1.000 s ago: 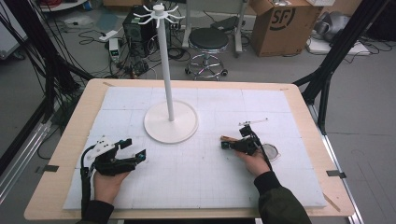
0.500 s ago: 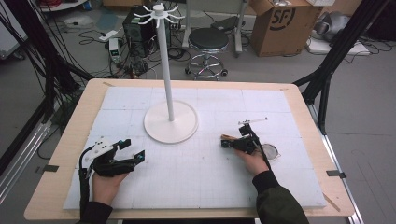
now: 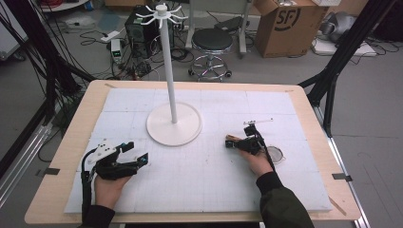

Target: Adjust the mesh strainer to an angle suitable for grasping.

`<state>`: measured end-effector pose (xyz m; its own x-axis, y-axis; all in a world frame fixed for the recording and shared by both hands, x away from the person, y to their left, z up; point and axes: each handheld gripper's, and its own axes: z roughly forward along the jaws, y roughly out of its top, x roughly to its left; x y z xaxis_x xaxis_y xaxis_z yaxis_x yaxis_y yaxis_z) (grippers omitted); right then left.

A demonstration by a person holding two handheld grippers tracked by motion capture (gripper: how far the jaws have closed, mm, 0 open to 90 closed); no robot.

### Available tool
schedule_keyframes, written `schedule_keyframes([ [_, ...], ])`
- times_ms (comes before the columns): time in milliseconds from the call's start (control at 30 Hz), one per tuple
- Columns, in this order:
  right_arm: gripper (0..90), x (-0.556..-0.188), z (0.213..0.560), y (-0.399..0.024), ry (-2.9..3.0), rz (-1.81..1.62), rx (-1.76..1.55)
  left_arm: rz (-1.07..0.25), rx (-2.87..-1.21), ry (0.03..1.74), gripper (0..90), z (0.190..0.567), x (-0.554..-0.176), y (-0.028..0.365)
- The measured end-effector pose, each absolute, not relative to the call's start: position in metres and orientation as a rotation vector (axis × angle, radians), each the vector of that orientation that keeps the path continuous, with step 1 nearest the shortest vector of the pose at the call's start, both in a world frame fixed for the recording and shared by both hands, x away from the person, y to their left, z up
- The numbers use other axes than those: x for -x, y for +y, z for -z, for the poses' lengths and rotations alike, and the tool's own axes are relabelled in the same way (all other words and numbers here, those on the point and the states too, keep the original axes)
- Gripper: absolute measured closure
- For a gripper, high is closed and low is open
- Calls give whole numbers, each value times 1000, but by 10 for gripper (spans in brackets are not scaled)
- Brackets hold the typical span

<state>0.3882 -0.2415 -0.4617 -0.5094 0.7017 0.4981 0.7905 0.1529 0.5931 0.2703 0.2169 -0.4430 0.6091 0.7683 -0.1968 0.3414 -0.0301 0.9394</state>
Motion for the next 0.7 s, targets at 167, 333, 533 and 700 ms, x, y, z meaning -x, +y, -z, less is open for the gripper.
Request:
schedule_keyframes([
  [167, 899, -389, 462, -242, -2303, 1299, 1507, -442, -1626, 941, 217, 443, -270, 216],
  [333, 899, -391, 462, -242, -2295, 1304, 1517, -440, -1626, 939, 217, 443, -271, 216],
  [533, 899, -396, 461, -241, -2304, 1294, 1542, -440, -1625, 941, 217, 443, -270, 217],
  [700, 899, -396, 461, -241, -2308, 1289, 1544, -441, -1626, 943, 217, 443, -270, 218],
])
